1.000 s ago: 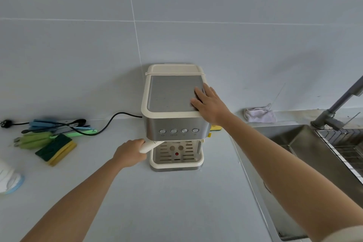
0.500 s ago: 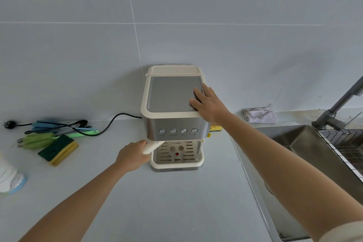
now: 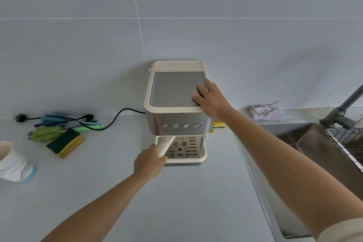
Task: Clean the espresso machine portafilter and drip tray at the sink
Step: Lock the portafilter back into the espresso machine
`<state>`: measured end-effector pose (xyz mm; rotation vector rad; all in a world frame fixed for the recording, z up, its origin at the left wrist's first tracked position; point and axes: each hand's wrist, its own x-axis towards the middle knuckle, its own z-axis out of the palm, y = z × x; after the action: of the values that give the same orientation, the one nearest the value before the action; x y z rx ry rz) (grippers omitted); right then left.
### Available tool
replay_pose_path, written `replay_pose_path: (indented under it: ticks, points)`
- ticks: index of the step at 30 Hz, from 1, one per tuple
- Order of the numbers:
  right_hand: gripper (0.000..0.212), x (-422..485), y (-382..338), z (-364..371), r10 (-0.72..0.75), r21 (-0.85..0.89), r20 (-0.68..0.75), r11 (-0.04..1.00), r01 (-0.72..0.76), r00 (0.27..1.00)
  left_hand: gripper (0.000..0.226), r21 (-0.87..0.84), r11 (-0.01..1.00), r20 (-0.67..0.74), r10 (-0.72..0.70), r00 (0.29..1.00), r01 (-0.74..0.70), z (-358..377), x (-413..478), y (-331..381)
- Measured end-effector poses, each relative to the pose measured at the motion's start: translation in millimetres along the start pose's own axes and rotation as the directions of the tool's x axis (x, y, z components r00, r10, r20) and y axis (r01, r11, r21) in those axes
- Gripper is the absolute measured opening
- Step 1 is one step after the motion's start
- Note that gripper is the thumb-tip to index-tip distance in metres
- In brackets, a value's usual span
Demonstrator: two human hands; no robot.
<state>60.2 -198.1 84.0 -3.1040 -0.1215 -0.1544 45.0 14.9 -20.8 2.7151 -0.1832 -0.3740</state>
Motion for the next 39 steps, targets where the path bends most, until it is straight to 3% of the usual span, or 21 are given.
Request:
replay_pose_path:
  ticks: [3,4,6,9,10,14,17,23,28,34,39]
  points:
    - [0.081,-2,-2,-3,-0.024,-0.041,0.039,0.999,0.026,0.999,0.018,-0.028,0.999,0.013,-0.017,1.0,0.017,2,-7,8]
    - [0.087,-2,-1,-2,-0.046,-0.041,0.028,0.998,0.047,0.999,0.019,-0.036,0.999,0.018,-0.023,1.0,0.024,2,-9,11]
    - [0.079,-1,-2,-2,-0.066,-0.061,0.012,0.996,0.066,0.998,0.024,-0.069,0.997,0.05,-0.044,0.998,0.047,2,-11,13]
    - [0.04,-2,-2,-4,-0.022,-0.073,0.025,0.997,0.024,0.999,0.016,-0.213,0.972,0.15,-0.065,0.987,0.096,-2,-10,13]
    - [0.035,-1,-2,-4,-0.017,-0.069,0.026,0.997,0.019,1.0,0.014,-0.277,0.954,0.197,-0.057,0.979,0.111,-5,-8,12]
    - [0.047,-4,-6,-7,0.013,-0.059,0.035,0.998,-0.011,0.999,0.018,-0.522,0.829,0.433,0.058,0.899,0.199,-19,2,4]
    - [0.035,-4,-6,-7,0.046,-0.002,0.045,0.999,-0.046,0.998,0.024,-0.602,0.754,0.51,0.108,0.854,0.264,-18,6,0]
    - [0.034,-7,-15,-14,0.154,0.189,0.068,0.968,-0.164,0.986,0.019,-0.654,0.699,0.478,0.084,0.874,0.29,-12,2,6]
    - [0.028,-6,-14,-7,0.126,0.121,-0.027,0.985,-0.122,0.992,0.015,-0.671,0.673,0.435,0.016,0.9,0.312,-3,-3,15]
    - [0.028,-1,-12,-1,0.084,0.006,-0.005,0.996,-0.084,0.996,0.02,-0.713,0.615,0.395,-0.045,0.917,0.337,7,-9,28]
    - [0.067,-4,-11,-1,0.054,-0.032,0.047,0.998,-0.053,0.997,0.021,-0.737,0.585,0.356,-0.092,0.93,0.339,15,-12,35]
